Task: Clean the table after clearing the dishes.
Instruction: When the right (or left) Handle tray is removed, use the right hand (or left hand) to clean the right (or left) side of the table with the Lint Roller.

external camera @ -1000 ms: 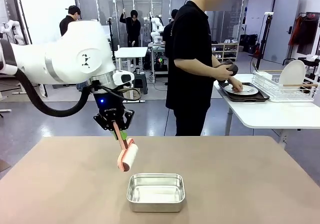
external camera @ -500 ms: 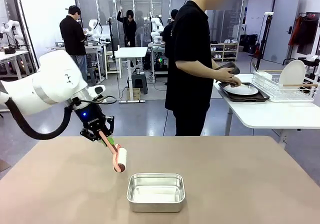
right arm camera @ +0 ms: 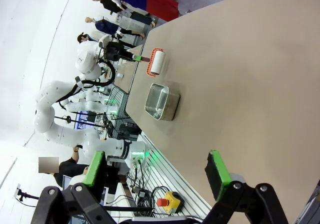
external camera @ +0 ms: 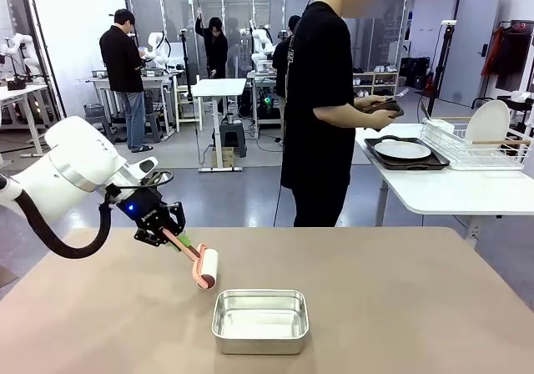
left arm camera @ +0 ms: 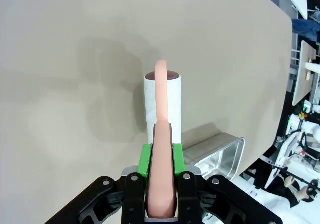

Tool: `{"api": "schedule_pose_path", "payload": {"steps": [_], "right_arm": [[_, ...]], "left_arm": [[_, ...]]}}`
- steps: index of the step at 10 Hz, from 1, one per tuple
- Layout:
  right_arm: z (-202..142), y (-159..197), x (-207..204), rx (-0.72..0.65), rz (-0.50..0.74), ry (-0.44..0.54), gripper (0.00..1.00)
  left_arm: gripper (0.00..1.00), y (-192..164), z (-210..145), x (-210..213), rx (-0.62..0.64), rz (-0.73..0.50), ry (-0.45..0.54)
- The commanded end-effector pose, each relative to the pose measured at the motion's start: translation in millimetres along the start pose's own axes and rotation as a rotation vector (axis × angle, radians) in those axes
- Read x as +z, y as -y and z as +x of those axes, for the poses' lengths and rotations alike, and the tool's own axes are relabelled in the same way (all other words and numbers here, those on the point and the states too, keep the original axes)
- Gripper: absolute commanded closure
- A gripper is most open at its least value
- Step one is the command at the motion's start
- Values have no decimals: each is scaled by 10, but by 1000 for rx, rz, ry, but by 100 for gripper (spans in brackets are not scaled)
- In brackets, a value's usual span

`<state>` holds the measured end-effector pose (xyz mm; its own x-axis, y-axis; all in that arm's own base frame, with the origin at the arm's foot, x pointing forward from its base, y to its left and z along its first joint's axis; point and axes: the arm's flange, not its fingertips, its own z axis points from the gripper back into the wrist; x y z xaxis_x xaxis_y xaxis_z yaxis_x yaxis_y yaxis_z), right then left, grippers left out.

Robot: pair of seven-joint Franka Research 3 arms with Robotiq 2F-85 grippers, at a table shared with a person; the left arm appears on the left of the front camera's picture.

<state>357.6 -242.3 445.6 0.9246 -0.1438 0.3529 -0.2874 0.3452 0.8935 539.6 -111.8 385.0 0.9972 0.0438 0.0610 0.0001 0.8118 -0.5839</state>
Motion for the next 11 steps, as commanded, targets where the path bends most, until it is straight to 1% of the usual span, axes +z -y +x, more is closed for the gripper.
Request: {"api": "schedule_pose_path", "payload": {"steps": [1,5,6,9,10,11], "right_arm": [[-11,-39,-12,-2,-8,7,0],[-11,-39,-12,-2,-8,7,0],[-11,-39,-12,-2,-8,7,0],[-11,-39,-12,-2,-8,7,0],[-11,-39,-12,-2,-8,7,0],[-11,-39,-12,-2,-8,7,0]], "left_arm": [[79,-75,79,-28,-28,-39,-3],[79,-277,95,-138,-28,-57,-30],[79,-337,80,-162,-11,-43,-22],[79,-566,93,-85,22,-75,-5],[83,-641,94,-49,21,-95,0],[99,-709,82,-26,-2,-108,-14]]}}
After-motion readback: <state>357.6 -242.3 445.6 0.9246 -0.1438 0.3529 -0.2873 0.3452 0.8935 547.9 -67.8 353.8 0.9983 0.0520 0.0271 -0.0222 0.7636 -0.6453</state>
